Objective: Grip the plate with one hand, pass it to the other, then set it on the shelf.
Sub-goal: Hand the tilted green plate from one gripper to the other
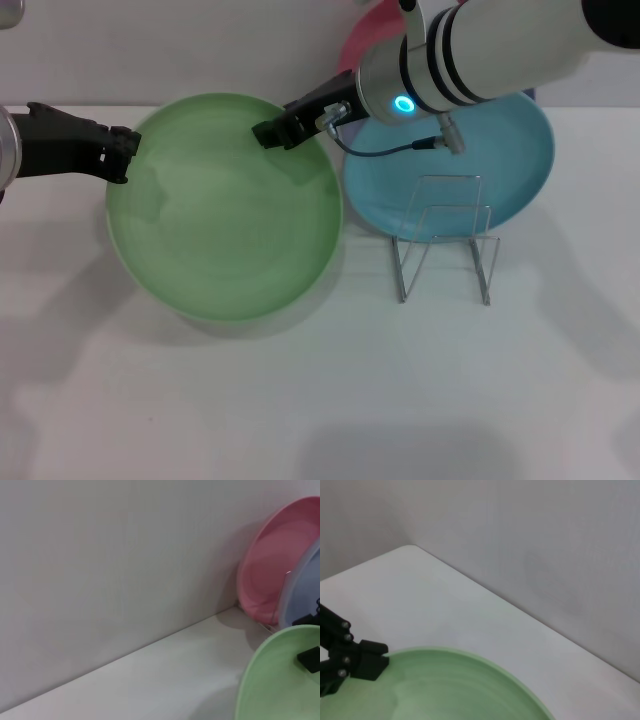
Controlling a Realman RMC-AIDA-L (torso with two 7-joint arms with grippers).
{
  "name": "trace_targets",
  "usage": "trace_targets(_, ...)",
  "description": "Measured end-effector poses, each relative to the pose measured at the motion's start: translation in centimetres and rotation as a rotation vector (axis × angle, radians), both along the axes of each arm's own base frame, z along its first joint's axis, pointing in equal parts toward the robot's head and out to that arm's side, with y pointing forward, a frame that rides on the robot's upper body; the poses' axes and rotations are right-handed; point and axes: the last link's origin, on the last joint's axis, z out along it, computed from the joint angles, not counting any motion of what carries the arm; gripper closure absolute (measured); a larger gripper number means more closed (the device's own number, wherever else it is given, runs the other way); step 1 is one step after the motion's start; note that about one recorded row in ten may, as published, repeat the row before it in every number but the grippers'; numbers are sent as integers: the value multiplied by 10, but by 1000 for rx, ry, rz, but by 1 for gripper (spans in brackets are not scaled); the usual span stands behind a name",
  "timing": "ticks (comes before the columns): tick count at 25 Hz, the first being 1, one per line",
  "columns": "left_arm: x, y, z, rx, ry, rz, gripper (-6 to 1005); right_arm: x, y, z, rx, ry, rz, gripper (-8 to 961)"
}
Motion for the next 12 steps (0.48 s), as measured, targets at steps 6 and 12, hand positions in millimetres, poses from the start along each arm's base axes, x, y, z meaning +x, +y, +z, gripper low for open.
trace_targets(6,0,1,1,11,1,-10,907,0,-6,-6,-12,-39,68,569)
trace_targets(12,0,1,0,7,-5,-12,904,-5,-12,-8,-3,-39,125,762)
